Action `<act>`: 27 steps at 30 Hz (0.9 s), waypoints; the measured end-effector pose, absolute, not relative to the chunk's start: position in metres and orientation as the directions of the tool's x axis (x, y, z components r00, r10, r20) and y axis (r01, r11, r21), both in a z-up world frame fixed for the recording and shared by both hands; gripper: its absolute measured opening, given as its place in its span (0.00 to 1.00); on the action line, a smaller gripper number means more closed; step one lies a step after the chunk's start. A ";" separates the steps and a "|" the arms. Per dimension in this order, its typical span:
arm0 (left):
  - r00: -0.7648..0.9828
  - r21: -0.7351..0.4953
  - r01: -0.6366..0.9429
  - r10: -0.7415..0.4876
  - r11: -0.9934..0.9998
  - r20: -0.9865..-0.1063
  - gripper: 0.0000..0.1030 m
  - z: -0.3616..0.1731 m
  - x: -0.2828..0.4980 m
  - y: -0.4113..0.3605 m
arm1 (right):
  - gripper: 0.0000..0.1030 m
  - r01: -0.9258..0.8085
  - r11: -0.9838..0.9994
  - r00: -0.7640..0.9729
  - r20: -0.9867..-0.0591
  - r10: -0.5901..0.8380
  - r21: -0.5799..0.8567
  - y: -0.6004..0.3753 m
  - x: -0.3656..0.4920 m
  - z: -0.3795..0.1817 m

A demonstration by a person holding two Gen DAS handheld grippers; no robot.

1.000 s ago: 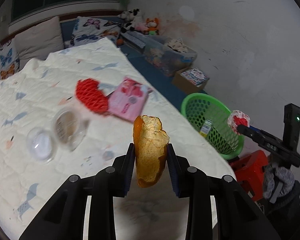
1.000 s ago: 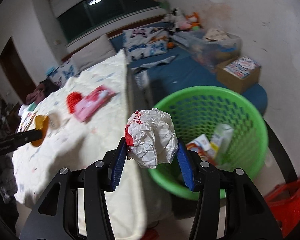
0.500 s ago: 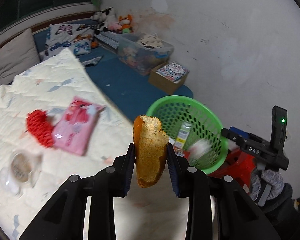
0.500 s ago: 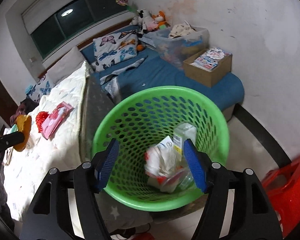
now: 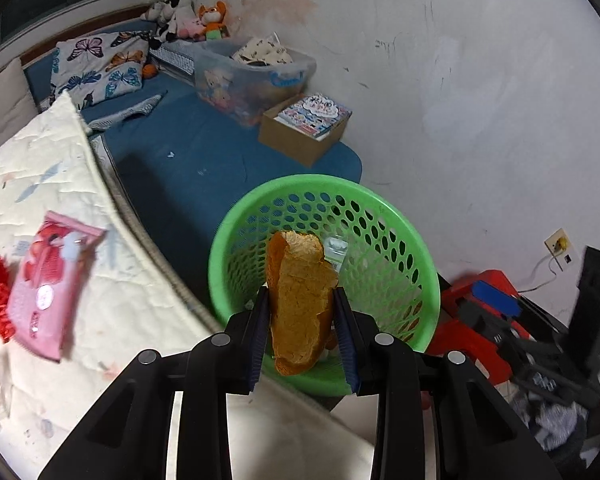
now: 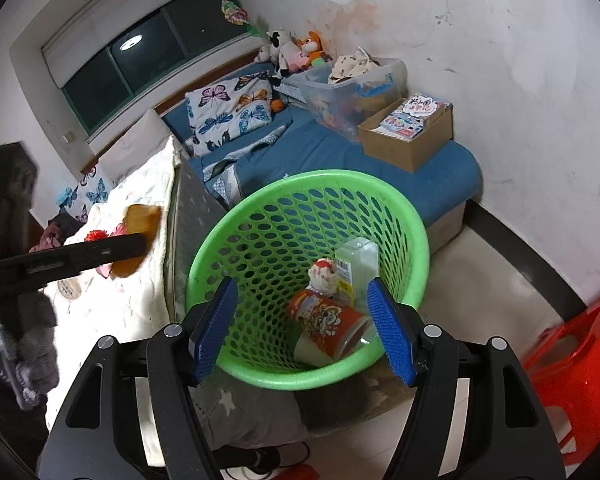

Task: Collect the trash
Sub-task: 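Carry the crumpled paper and bread slice to the green basket and release both, then move both tools back over the bed toward the pink wipes pack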

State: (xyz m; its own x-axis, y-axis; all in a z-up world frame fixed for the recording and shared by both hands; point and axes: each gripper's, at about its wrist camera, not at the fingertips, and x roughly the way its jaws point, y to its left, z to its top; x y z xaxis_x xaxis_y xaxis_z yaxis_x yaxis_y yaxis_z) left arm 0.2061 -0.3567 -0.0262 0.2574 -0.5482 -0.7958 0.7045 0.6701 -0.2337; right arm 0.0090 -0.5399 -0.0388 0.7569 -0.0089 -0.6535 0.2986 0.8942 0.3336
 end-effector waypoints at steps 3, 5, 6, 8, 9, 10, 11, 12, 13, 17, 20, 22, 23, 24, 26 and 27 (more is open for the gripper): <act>0.234 -0.250 0.707 -0.553 0.662 -0.800 0.31 -0.030 0.209 -0.368 | 0.66 0.296 0.896 0.759 -0.651 -0.009 0.333 -0.538 0.006 -0.037; 0.227 -0.250 0.711 -0.551 0.657 -0.803 0.31 -0.032 0.209 -0.374 | 0.66 0.293 0.894 0.765 -0.644 -0.007 0.339 -0.537 0.004 -0.037; 0.226 -0.251 0.712 -0.552 0.656 -0.803 0.32 -0.033 0.208 -0.376 | 0.66 0.293 0.893 0.768 -0.641 -0.006 0.343 -0.537 0.003 -0.036; 0.223 -0.254 0.712 -0.554 0.655 -0.802 0.33 -0.034 0.207 -0.377 | 0.66 0.291 0.890 0.769 -0.639 0.000 0.351 -0.537 0.002 -0.037; 0.219 -0.258 0.714 -0.558 0.651 -0.801 0.35 -0.034 0.207 -0.378 | 0.66 0.291 0.890 0.769 -0.639 0.001 0.352 -0.538 0.004 -0.037; 0.221 -0.258 0.714 -0.560 0.650 -0.799 0.38 -0.034 0.207 -0.378 | 0.66 0.290 0.890 0.770 -0.639 0.001 0.351 -0.537 0.004 -0.037; 0.222 -0.260 0.715 -0.563 0.649 -0.796 0.40 -0.034 0.205 -0.378 | 0.66 0.288 0.891 0.770 -0.638 0.001 0.350 -0.536 0.004 -0.036; 0.216 -0.270 0.716 -0.572 0.644 -0.791 0.43 -0.033 0.205 -0.377 | 0.66 0.285 0.892 0.772 -0.636 0.003 0.350 -0.535 0.004 -0.035; 0.213 -0.277 0.715 -0.578 0.642 -0.787 0.50 -0.032 0.207 -0.377 | 0.66 0.284 0.892 0.774 -0.634 0.003 0.351 -0.535 0.002 -0.035; 0.228 -0.274 0.713 -0.584 0.645 -0.779 0.52 -0.028 0.205 -0.370 | 0.66 0.279 0.890 0.777 -0.630 0.011 0.360 -0.534 0.003 -0.034; 0.260 -0.246 0.718 -0.578 0.651 -0.773 0.52 -0.020 0.200 -0.356 | 0.66 0.269 0.894 0.778 -0.628 0.016 0.357 -0.530 0.003 -0.033; 0.279 -0.238 0.714 -0.580 0.658 -0.766 0.52 -0.014 0.200 -0.346 | 0.67 0.261 0.896 0.780 -0.626 0.023 0.359 -0.526 0.004 -0.031; 0.286 -0.236 0.711 -0.579 0.662 -0.763 0.52 -0.011 0.198 -0.341 | 0.67 0.257 0.897 0.781 -0.624 0.027 0.361 -0.524 0.004 -0.030; 0.299 -0.230 0.707 -0.576 0.669 -0.761 0.52 -0.009 0.197 -0.333 | 0.68 0.253 0.897 0.783 -0.621 0.030 0.361 -0.522 0.005 -0.029; 0.325 -0.218 0.695 -0.571 0.685 -0.754 0.52 -0.004 0.195 -0.317 | 0.68 0.243 0.900 0.786 -0.617 0.036 0.361 -0.517 0.007 -0.027; 0.335 -0.217 0.689 -0.570 0.691 -0.750 0.52 -0.002 0.194 -0.309 | 0.68 0.238 0.901 0.787 -0.616 0.040 0.363 -0.515 0.008 -0.027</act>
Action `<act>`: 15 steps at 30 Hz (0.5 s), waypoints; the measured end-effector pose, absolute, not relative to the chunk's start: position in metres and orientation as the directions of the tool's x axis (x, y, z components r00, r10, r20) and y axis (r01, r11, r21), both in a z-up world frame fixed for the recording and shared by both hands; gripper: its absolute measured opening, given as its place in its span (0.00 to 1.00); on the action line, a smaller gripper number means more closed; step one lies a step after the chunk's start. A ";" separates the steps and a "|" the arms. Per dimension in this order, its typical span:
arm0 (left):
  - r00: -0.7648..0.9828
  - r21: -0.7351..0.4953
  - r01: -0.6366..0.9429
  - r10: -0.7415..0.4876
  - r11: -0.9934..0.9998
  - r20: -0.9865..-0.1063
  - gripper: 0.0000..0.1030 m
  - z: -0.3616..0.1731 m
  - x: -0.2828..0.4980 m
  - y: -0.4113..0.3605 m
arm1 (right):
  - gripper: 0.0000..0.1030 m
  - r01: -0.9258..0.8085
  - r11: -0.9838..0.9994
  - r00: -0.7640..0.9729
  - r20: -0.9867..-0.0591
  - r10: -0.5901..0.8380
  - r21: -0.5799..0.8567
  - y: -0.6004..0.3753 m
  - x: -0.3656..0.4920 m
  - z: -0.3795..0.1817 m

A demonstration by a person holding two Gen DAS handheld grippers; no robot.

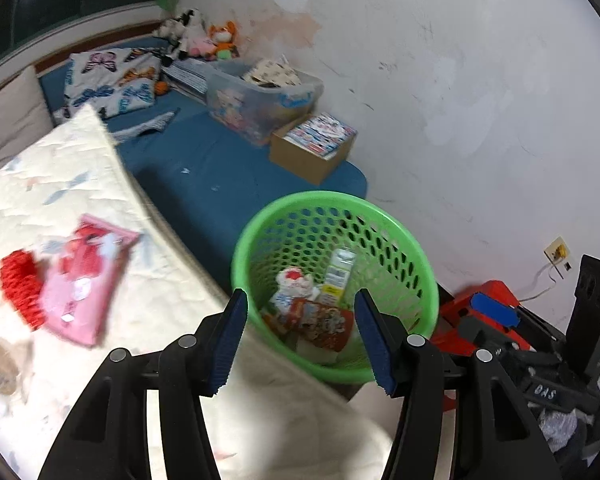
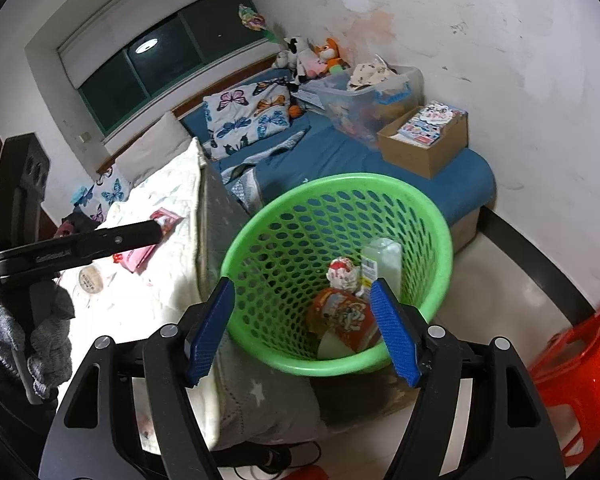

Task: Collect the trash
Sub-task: 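Move both tools back over the bed toward the pink wipes pack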

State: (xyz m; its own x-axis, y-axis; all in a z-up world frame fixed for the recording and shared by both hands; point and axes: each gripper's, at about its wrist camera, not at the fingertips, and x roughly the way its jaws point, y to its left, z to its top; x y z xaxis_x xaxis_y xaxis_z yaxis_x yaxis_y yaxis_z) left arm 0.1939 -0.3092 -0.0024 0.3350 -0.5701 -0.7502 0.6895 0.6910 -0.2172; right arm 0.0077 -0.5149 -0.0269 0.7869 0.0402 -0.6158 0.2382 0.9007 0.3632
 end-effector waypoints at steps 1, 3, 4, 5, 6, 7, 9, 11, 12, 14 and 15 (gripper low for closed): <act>0.347 -0.214 0.683 -0.568 0.698 -0.747 0.52 -0.001 0.193 -0.302 | 0.68 0.230 0.901 0.789 -0.613 0.049 0.368 -0.512 0.009 -0.027; 0.369 -0.217 0.665 -0.566 0.715 -0.737 0.53 0.003 0.191 -0.282 | 0.68 0.214 0.903 0.789 -0.611 0.066 0.372 -0.504 0.013 -0.026; 0.375 -0.220 0.657 -0.565 0.721 -0.734 0.53 0.003 0.191 -0.276 | 0.68 0.207 0.905 0.788 -0.611 0.071 0.373 -0.501 0.015 -0.025; 0.392 -0.216 0.643 -0.559 0.734 -0.731 0.54 0.004 0.191 -0.265 | 0.68 0.197 0.907 0.788 -0.610 0.080 0.373 -0.497 0.018 -0.025; 0.408 -0.212 0.629 -0.550 0.748 -0.728 0.54 0.005 0.191 -0.255 | 0.68 0.190 0.908 0.787 -0.611 0.086 0.373 -0.493 0.019 -0.024; 0.419 -0.215 0.616 -0.546 0.758 -0.725 0.54 0.006 0.191 -0.243 | 0.69 0.178 0.911 0.785 -0.612 0.096 0.372 -0.487 0.023 -0.024; 0.443 -0.209 0.591 -0.530 0.779 -0.724 0.54 0.006 0.191 -0.224 | 0.69 0.156 0.915 0.782 -0.612 0.116 0.373 -0.477 0.029 -0.022; 0.471 -0.198 0.565 -0.510 0.801 -0.720 0.54 0.007 0.193 -0.205 | 0.69 0.136 0.919 0.779 -0.613 0.130 0.369 -0.467 0.035 -0.021; 0.481 -0.195 0.552 -0.501 0.811 -0.719 0.54 0.007 0.194 -0.196 | 0.69 0.124 0.923 0.776 -0.616 0.139 0.365 -0.461 0.040 -0.020; 0.502 -0.201 0.519 -0.486 0.831 -0.715 0.54 0.007 0.195 -0.173 | 0.69 0.105 0.924 0.773 -0.615 0.156 0.367 -0.452 0.045 -0.020; 0.511 -0.204 0.502 -0.478 0.841 -0.714 0.54 0.007 0.197 -0.162 | 0.69 0.096 0.925 0.771 -0.615 0.164 0.367 -0.448 0.049 -0.019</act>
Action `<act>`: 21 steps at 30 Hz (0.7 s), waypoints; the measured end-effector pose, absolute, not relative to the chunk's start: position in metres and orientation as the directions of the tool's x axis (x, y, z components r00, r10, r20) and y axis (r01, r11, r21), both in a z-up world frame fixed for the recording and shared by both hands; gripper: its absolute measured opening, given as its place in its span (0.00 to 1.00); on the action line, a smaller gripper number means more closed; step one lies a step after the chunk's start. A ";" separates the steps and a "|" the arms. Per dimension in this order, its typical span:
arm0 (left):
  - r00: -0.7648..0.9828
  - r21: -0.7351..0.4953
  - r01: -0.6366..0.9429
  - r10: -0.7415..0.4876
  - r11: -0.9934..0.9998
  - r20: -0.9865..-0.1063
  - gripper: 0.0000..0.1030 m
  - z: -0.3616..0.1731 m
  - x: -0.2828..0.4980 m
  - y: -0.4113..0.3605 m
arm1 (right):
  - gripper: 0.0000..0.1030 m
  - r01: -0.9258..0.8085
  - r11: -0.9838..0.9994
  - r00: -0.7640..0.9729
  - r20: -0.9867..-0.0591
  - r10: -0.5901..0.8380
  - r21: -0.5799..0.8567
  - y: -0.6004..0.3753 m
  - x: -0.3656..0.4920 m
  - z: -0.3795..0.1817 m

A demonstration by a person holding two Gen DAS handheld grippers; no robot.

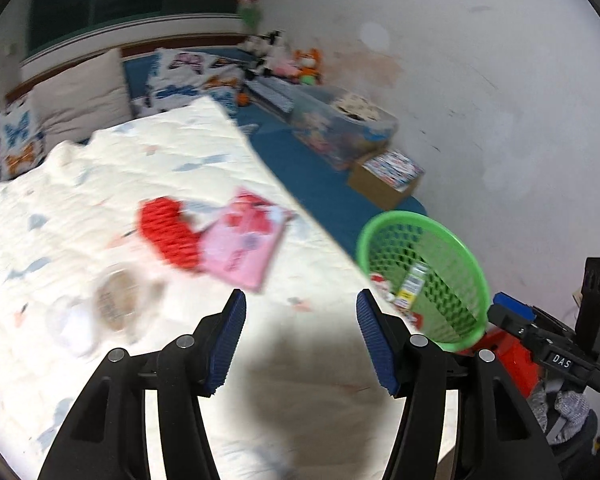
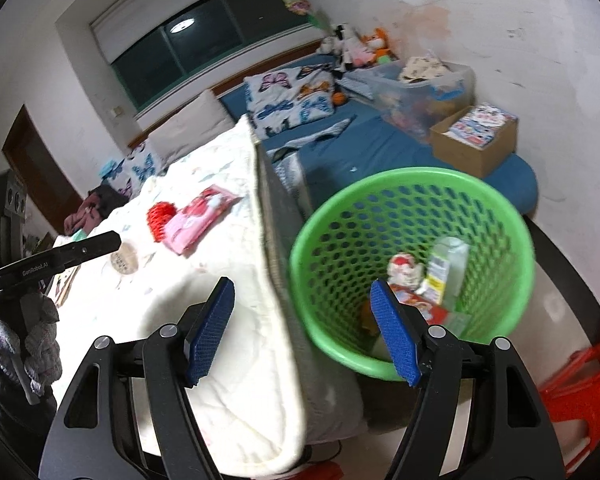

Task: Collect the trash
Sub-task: 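Move both tools back over the bed toward the pink wipes pack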

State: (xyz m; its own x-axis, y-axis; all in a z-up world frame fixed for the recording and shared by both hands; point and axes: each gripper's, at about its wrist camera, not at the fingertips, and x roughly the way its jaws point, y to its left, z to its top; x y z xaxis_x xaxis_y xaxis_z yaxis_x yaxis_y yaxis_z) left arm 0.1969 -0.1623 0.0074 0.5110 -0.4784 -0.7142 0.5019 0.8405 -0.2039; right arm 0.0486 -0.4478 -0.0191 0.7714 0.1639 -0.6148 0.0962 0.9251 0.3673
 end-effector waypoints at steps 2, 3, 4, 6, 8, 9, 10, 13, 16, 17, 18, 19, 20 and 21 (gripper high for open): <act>0.532 -0.210 0.466 -0.462 0.860 -0.710 0.54 0.008 0.199 -0.140 | 0.69 0.079 0.924 0.769 -0.613 0.182 0.373 -0.438 0.055 -0.019; 0.542 -0.210 0.450 -0.452 0.868 -0.708 0.54 0.007 0.201 -0.131 | 0.69 0.070 0.922 0.764 -0.615 0.195 0.380 -0.433 0.059 -0.019; 0.555 -0.210 0.428 -0.439 0.879 -0.707 0.54 0.007 0.203 -0.118 | 0.69 0.065 0.922 0.761 -0.617 0.201 0.381 -0.429 0.062 -0.019; 0.565 -0.215 0.397 -0.422 0.892 -0.709 0.54 0.005 0.206 -0.099 | 0.69 0.051 0.925 0.756 -0.619 0.211 0.378 -0.422 0.068 -0.018; 0.577 -0.211 0.369 -0.401 0.905 -0.711 0.54 0.003 0.210 -0.082 | 0.69 0.031 0.926 0.751 -0.620 0.227 0.376 -0.411 0.076 -0.017; 0.584 -0.212 0.353 -0.392 0.911 -0.711 0.54 0.002 0.211 -0.074 | 0.69 0.025 0.927 0.749 -0.621 0.231 0.375 -0.407 0.080 -0.016; 0.586 -0.218 0.338 -0.386 0.916 -0.713 0.54 0.000 0.212 -0.067 | 0.69 0.014 0.928 0.743 -0.625 0.240 0.373 -0.400 0.086 -0.015; 0.586 -0.226 0.295 -0.362 0.928 -0.725 0.54 -0.007 0.216 -0.045 | 0.69 -0.012 0.932 0.728 -0.637 0.256 0.361 -0.384 0.099 -0.014; 0.591 -0.233 0.259 -0.345 0.937 -0.729 0.54 -0.012 0.217 -0.027 | 0.69 -0.034 0.937 0.716 -0.646 0.265 0.347 -0.370 0.112 -0.013; 0.593 -0.238 0.250 -0.343 0.939 -0.729 0.54 -0.013 0.217 -0.022 | 0.70 -0.040 0.938 0.710 -0.651 0.269 0.344 -0.364 0.118 -0.013; 0.595 -0.242 0.240 -0.340 0.940 -0.728 0.54 -0.014 0.217 -0.017 | 0.73 -0.040 0.938 0.705 -0.656 0.271 0.345 -0.362 0.122 -0.013; 0.596 -0.247 0.233 -0.339 0.941 -0.728 0.54 -0.015 0.216 -0.012 | 0.79 -0.037 0.935 0.697 -0.661 0.277 0.352 -0.357 0.129 -0.013; 0.596 -0.252 0.226 -0.338 0.941 -0.728 0.54 -0.017 0.215 -0.008 | 0.79 -0.040 0.934 0.692 -0.665 0.282 0.355 -0.354 0.134 -0.013; 0.594 -0.252 0.223 -0.337 0.942 -0.730 0.54 -0.018 0.215 -0.005 | 0.79 -0.042 0.935 0.684 -0.672 0.283 0.352 -0.349 0.141 -0.013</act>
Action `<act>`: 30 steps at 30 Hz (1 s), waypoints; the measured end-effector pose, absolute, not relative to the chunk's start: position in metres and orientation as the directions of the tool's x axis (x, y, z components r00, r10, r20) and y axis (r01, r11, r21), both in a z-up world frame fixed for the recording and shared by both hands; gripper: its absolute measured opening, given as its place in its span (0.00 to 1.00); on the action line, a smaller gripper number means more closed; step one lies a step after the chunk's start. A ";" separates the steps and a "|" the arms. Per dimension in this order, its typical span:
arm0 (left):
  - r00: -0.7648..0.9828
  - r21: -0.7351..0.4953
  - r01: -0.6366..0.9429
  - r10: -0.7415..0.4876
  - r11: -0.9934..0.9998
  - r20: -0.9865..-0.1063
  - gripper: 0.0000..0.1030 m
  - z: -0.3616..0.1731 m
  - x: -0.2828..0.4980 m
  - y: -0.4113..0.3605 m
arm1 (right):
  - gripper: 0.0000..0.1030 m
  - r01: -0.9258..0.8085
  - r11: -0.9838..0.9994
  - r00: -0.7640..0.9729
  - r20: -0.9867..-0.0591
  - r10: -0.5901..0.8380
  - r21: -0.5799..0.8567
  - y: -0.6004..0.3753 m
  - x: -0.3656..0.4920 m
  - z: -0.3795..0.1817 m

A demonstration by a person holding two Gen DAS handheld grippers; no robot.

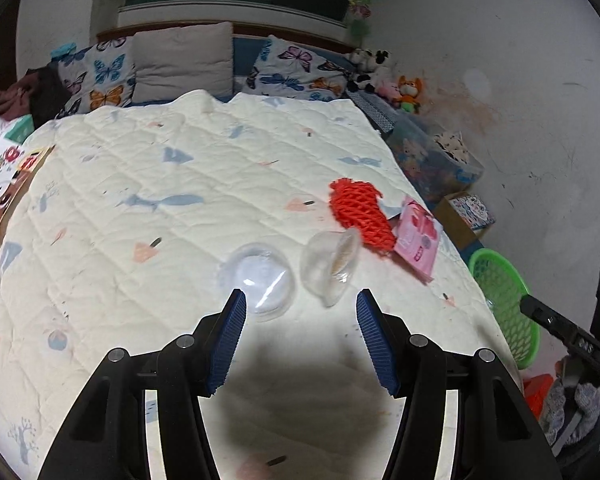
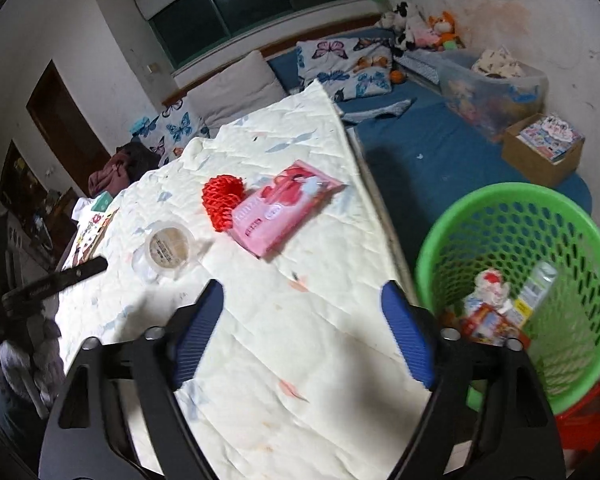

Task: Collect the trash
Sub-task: 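Move both tools back over the bed toward the pink wipes pack, then grasp the pink wipes pack with the right tool while the left tool grasps the small clear tub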

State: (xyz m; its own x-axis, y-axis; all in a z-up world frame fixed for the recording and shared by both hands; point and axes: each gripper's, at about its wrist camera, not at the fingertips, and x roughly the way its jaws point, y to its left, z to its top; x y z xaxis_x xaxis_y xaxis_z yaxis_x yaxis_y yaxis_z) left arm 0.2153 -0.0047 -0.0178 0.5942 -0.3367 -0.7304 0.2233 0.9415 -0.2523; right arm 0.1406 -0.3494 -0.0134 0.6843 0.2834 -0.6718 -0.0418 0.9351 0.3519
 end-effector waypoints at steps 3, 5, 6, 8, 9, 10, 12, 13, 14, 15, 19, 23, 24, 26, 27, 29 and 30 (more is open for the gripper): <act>0.598 -0.247 0.217 -0.328 0.945 -0.731 0.54 -0.019 0.213 0.004 | 0.79 -0.032 0.943 0.667 -0.696 0.267 0.330 -0.337 0.163 -0.014; 0.603 -0.250 0.207 -0.324 0.946 -0.729 0.54 -0.019 0.212 0.011 | 0.80 -0.009 0.930 0.642 -0.710 0.288 0.368 -0.334 0.179 -0.018; 0.606 -0.252 0.198 -0.320 0.947 -0.728 0.54 -0.020 0.211 0.015 | 0.80 0.003 0.923 0.633 -0.715 0.297 0.386 -0.333 0.186 -0.020; 0.608 -0.263 0.186 -0.322 0.947 -0.726 0.54 -0.020 0.212 0.023 | 0.80 0.030 0.920 0.624 -0.727 0.288 0.390 -0.332 0.199 -0.023; 0.610 -0.263 0.182 -0.319 0.947 -0.726 0.54 -0.021 0.212 0.026 | 0.80 0.048 0.918 0.617 -0.735 0.282 0.393 -0.331 0.207 -0.024; 0.612 -0.261 0.178 -0.315 0.949 -0.726 0.54 -0.021 0.211 0.028 | 0.80 0.054 0.915 0.608 -0.740 0.286 0.399 -0.330 0.212 -0.025; 0.616 -0.268 0.174 -0.317 0.948 -0.721 0.54 -0.021 0.210 0.035 | 0.80 0.092 0.909 0.592 -0.756 0.279 0.408 -0.328 0.226 -0.028; 0.618 -0.267 0.170 -0.314 0.949 -0.721 0.54 -0.022 0.210 0.037 | 0.80 0.101 0.907 0.588 -0.760 0.276 0.408 -0.326 0.230 -0.028; 0.621 -0.266 0.164 -0.309 0.950 -0.721 0.54 -0.022 0.209 0.041 | 0.80 0.103 0.899 0.580 -0.761 0.293 0.425 -0.325 0.236 -0.029; 0.621 -0.270 0.160 -0.310 0.949 -0.720 0.54 -0.023 0.209 0.044 | 0.80 0.111 0.889 0.572 -0.760 0.308 0.444 -0.324 0.241 -0.029; 0.622 -0.278 0.149 -0.309 0.949 -0.720 0.54 -0.027 0.209 0.052 | 0.80 0.165 0.896 0.558 -0.788 0.261 0.413 -0.316 0.265 -0.026; 0.627 -0.301 0.136 -0.317 0.944 -0.711 0.54 -0.027 0.207 0.061 | 0.82 0.228 0.895 0.528 -0.821 0.217 0.383 -0.312 0.283 -0.030; 0.630 -0.303 0.135 -0.318 0.943 -0.709 0.54 -0.027 0.207 0.063 | 0.82 0.239 0.898 0.524 -0.828 0.200 0.369 -0.311 0.287 -0.032; 0.630 -0.305 0.133 -0.318 0.943 -0.709 0.54 -0.028 0.207 0.065 | 0.82 0.257 0.895 0.507 -0.839 0.197 0.365 -0.310 0.294 -0.038; 0.629 -0.305 0.133 -0.318 0.943 -0.710 0.54 -0.029 0.207 0.066 | 0.82 0.270 0.892 0.500 -0.845 0.192 0.362 -0.310 0.297 -0.040; 0.629 -0.305 0.129 -0.316 0.943 -0.710 0.54 -0.030 0.207 0.068 | 0.82 0.286 0.880 0.488 -0.848 0.207 0.380 -0.311 0.301 -0.046; 0.629 -0.308 0.127 -0.316 0.943 -0.711 0.54 -0.030 0.208 0.069 | 0.82 0.302 0.873 0.480 -0.853 0.208 0.383 -0.312 0.303 -0.051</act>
State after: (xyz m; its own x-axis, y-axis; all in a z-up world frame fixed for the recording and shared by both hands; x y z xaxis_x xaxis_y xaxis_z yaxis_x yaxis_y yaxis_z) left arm 0.2076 0.0690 -0.0303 0.6285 -0.3162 -0.7106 0.1267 0.9431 -0.3075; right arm 0.3032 -0.3116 -0.0506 0.4797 0.2077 -0.8525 0.3019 0.8732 0.3826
